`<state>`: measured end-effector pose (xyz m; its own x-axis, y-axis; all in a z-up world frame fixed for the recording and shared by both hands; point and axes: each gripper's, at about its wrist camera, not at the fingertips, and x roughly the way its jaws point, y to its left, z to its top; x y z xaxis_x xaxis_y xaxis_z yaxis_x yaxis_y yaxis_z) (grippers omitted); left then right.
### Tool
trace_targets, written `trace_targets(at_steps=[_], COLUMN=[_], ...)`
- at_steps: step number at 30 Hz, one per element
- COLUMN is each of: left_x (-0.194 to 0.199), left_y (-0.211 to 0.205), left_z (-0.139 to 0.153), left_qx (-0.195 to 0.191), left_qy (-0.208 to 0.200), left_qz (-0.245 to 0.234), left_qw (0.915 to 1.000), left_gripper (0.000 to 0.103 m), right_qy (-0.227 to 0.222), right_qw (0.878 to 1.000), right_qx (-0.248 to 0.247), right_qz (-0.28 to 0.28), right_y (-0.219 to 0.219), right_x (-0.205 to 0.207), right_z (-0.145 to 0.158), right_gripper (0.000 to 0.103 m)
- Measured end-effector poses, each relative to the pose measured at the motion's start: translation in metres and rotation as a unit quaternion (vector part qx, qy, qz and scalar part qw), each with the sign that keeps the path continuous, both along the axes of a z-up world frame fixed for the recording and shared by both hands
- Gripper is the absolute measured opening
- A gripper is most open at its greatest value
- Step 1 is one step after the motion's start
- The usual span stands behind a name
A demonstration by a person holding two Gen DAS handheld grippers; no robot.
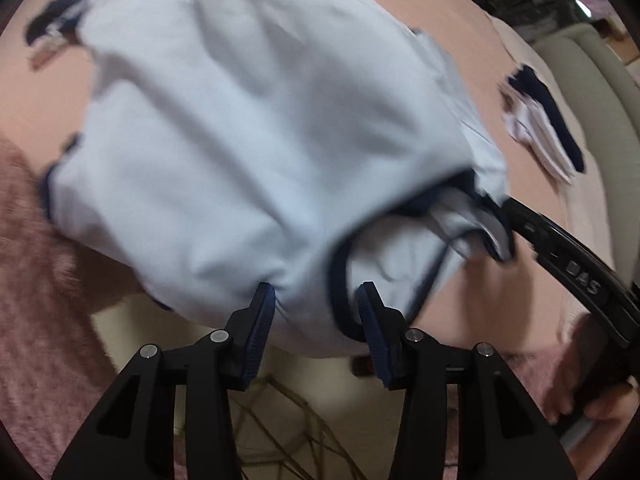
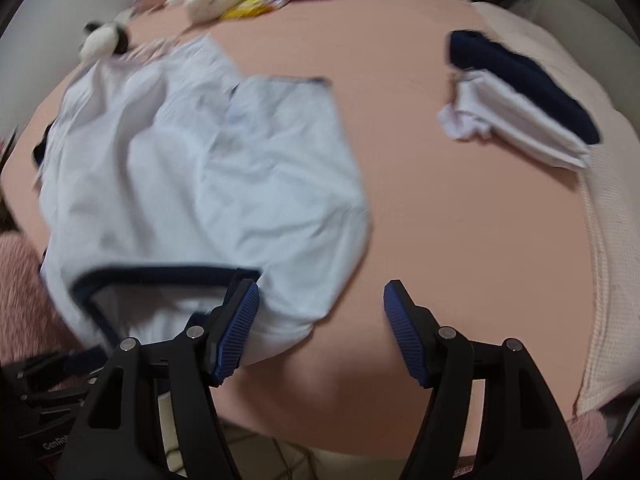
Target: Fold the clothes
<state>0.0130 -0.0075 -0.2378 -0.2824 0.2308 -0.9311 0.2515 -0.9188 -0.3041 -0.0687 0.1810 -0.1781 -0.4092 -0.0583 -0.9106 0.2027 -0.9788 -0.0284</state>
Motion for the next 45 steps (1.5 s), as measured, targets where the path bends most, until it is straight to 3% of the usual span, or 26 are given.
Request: trace_targets(at_steps=[3, 7, 9, 12, 14, 15, 17, 20, 23, 26, 27, 28, 29, 31, 33, 34, 41, 43, 45], left_x=[0.004, 0.01, 0.013, 0.017, 0.02, 0.022, 0.024, 0.027, 0.033, 0.039, 0.042, 0.044, 0.046, 0.047, 0.048, 0.047, -0.015, -0.028, -0.034], left_y=[0.003, 0.006, 0.008, 0.011, 0.012, 0.01, -0.007, -0.024, -0.029, -0.042, -0.046, -0.049, -0.05, -0.05, -0.058, -0.07, -0.022, -0.011, -0.013], left_z=[0.0, 0.0, 0.0, 0.0, -0.001, -0.004, -0.011, -0.009, -0.001, 0.005, 0.007, 0.011, 0.018, 0.031, 0.047, 0.053, 0.085, 0.09, 0.08], left_qx=[-0.024, -0.056, -0.071, -0.095, -0.111, -0.109, -0.073, -0.042, -0.042, -0.04, -0.039, -0.044, -0.056, -0.075, -0.092, -0.102, -0.121, -0.098, -0.07], left_qy=[-0.004, -0.008, -0.011, -0.014, -0.017, -0.025, -0.037, -0.03, -0.009, 0.007, 0.012, 0.023, 0.04, 0.072, 0.104, 0.119, 0.174, 0.175, 0.153], left_qz=[-0.019, -0.044, -0.057, -0.076, -0.088, -0.087, -0.063, -0.038, -0.031, -0.009, -0.001, 0.002, 0.002, -0.002, -0.005, -0.004, -0.002, -0.014, -0.018], left_qw=[0.9995, 0.9974, 0.9958, 0.9925, 0.9898, 0.9899, 0.9947, 0.998, 0.9986, 0.9991, 0.9992, 0.9988, 0.9976, 0.9946, 0.9903, 0.9876, 0.9774, 0.9797, 0.9856], left_gripper=[0.046, 0.056, 0.055, 0.055, 0.053, 0.049, 0.038, 0.023, 0.016, 0.016, 0.016, 0.016, 0.015, 0.011, 0.011, 0.011, 0.011, 0.013, 0.025], right_qy=[0.007, 0.006, -0.002, -0.018, -0.013, -0.008, 0.004, -0.013, -0.015, -0.017, -0.017, -0.024, -0.035, -0.049, -0.049, -0.049, 0.032, 0.055, 0.068], right_qw=[1.0, 1.0, 1.0, 0.999, 0.999, 0.998, 0.997, 0.998, 0.998, 0.997, 0.997, 0.997, 0.998, 0.999, 0.998, 0.997, 0.998, 0.997, 0.996], right_qx=[-0.001, -0.016, 0.003, 0.04, 0.033, 0.039, 0.053, 0.032, 0.052, 0.072, 0.079, 0.066, 0.044, -0.004, -0.034, -0.047, -0.037, -0.04, -0.045], right_qz=[0.002, 0.025, 0.014, -0.011, -0.037, -0.047, -0.06, -0.048, -0.022, 0.005, 0.014, 0.011, 0.002, -0.018, -0.025, -0.026, -0.036, -0.036, -0.038], right_y=[-0.003, -0.012, -0.011, -0.007, 0.006, 0.012, 0.021, 0.024, 0.012, 0.0, -0.004, -0.003, 0.002, 0.013, 0.019, 0.021, 0.023, 0.02, 0.019], right_x=[0.003, 0.01, 0.01, 0.008, 0.008, 0.007, 0.005, 0.004, 0.006, 0.008, 0.009, 0.007, 0.003, -0.002, 0.0, 0.001, 0.01, 0.017, 0.024], right_z=[0.004, 0.008, -0.006, -0.032, -0.034, -0.032, -0.028, -0.029, -0.033, -0.038, -0.039, -0.04, -0.04, -0.038, -0.032, -0.029, 0.017, 0.037, 0.052], right_gripper=[0.067, 0.085, 0.084, 0.074, 0.074, 0.073, 0.056, 0.04, 0.037, 0.047, 0.063, 0.069, 0.066, 0.035, 0.013, 0.009, 0.008, 0.008, 0.008])
